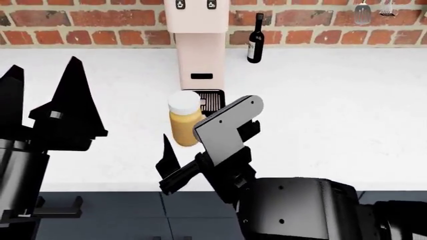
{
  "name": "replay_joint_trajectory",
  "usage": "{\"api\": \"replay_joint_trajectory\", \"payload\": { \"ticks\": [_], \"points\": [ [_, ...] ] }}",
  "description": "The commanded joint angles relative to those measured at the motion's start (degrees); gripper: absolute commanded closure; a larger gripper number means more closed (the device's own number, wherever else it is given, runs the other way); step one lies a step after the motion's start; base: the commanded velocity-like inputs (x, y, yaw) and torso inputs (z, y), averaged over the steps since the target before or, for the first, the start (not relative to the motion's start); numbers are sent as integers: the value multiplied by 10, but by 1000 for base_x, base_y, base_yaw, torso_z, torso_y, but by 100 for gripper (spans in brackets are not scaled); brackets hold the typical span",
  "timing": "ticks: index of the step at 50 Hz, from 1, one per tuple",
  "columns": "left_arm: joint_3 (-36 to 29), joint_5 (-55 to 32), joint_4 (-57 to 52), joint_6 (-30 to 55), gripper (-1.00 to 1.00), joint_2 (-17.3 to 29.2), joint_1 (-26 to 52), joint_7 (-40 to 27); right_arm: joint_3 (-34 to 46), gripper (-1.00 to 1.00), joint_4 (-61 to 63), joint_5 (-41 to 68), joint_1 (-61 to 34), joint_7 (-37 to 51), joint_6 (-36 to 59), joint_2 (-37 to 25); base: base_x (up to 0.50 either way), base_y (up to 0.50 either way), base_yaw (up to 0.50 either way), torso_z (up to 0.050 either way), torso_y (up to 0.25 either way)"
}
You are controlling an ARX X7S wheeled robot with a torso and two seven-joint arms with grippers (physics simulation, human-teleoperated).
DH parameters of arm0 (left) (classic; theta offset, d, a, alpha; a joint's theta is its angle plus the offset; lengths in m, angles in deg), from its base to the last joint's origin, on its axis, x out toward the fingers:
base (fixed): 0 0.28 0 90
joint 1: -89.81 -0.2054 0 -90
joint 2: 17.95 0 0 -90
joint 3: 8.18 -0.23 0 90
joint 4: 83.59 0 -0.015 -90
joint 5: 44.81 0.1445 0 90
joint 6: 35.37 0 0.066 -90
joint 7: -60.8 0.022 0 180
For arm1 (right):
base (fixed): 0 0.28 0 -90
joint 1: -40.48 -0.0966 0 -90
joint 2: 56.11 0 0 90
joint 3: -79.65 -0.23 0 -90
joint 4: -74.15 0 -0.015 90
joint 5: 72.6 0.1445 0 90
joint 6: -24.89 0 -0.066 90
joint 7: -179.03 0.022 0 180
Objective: Pick the honey bottle and peanut butter from the counter and place them in the cabinets closest to them.
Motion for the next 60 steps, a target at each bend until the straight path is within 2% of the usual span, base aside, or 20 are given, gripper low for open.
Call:
{"api": "replay_joint_trajectory", "payload": {
  "ticks": [1, 13, 23, 60],
  "points": [
    [-6, 1, 2, -4, -100, 3, -1, -1, -10, -100, -12, 1, 2, 4, -6, -7, 0, 0, 0, 0, 0],
    [-10, 1, 3, -10, -100, 6, -3, -3, -20, -100, -41, 2, 8, -14, -22, -5, 0, 0, 0, 0, 0],
    [-12, 1, 3, -14, -100, 9, -4, -5, -23, -100, -113, 6, 13, -56, -34, 15, 0, 0, 0, 0, 0],
    [-24, 0, 9, -27, -100, 19, -7, -11, -9, -100, -253, 3, 25, -136, -42, 81, 0, 0, 0, 0, 0]
  ]
}}
